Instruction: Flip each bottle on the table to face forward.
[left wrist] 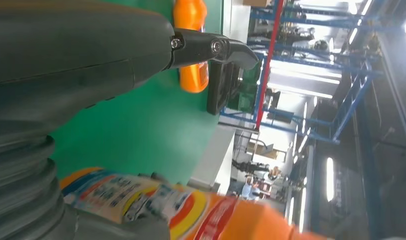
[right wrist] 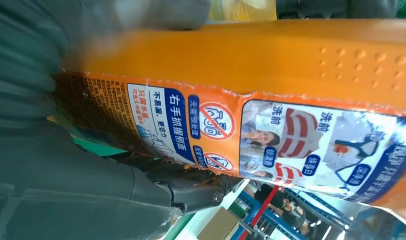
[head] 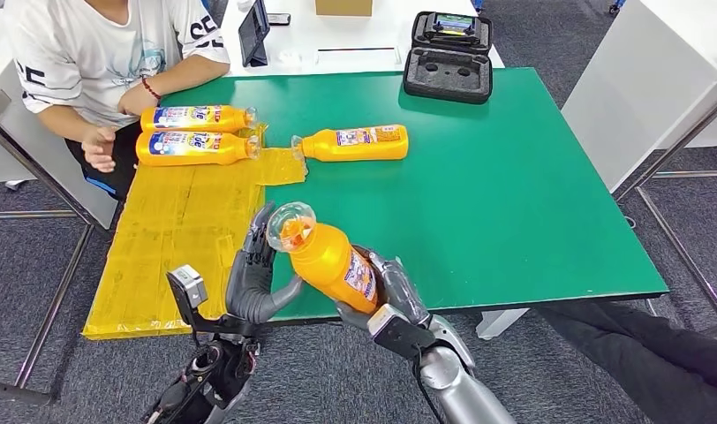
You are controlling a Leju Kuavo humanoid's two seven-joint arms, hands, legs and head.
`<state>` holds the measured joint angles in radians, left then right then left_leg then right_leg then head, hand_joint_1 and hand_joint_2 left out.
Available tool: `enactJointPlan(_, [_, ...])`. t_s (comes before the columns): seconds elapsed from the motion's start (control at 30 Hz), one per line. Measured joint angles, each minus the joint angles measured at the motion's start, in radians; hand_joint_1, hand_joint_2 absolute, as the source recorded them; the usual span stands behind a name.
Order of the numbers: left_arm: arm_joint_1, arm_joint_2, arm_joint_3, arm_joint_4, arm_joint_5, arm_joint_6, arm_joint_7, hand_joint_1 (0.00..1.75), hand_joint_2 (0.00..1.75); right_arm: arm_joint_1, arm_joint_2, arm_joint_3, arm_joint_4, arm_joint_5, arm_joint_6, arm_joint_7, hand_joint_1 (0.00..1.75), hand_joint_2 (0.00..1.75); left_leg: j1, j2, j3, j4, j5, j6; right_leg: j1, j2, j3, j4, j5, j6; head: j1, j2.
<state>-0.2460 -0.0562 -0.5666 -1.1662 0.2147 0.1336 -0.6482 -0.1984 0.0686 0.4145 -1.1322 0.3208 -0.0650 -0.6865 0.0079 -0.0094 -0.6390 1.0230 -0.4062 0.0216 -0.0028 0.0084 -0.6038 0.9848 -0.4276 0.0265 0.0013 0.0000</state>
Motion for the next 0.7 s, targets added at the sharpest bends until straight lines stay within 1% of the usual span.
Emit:
enactJointPlan(0.3, [0.031, 0.025, -0.055, -0.079, -0.042, -0.059, -0.011, 0.0, 1.75, 0.028, 0.012, -0.045, -0.047, 0.018, 0.02, 0.001, 1.75, 1.75, 0.0, 0.0, 0.0, 0.0, 0.0, 0.0, 0.0, 0.0, 0.0, 0.0, 0.0, 0.0, 0.0, 0.0])
enactJointPlan(0.5, [0.03, 0.029, -0.059, -0.084, -0.039, -0.055, 0.003, 0.0, 1.75, 0.038, 0.012, -0.073, -0.075, 0.018, 0.027, 0.001, 1.75, 1.75, 0.0, 0.0, 0.0, 0.0, 0.0, 0.001, 0.0, 0.0, 0.0, 0.0, 0.0, 0.0, 0.0, 0.0])
enactJointPlan(0.6, [0.025, 0.028, -0.059, -0.074, -0.028, -0.038, 0.02, 0.0, 1.75, 0.048, 0.012, -0.081, -0.087, 0.018, 0.032, 0.001, 1.75, 1.75, 0.0, 0.0, 0.0, 0.0, 0.0, 0.001, 0.0, 0.0, 0.0, 0.0, 0.0, 0.0, 0.0, 0.0])
enactJointPlan(0.7, [0.021, 0.028, -0.058, -0.061, -0.021, -0.041, 0.027, 0.0, 1.75, 0.059, 0.012, -0.089, -0.098, 0.018, 0.043, 0.001, 1.75, 1.75, 0.0, 0.0, 0.0, 0.0, 0.0, 0.001, 0.0, 0.0, 0.0, 0.0, 0.0, 0.0, 0.0, 0.0])
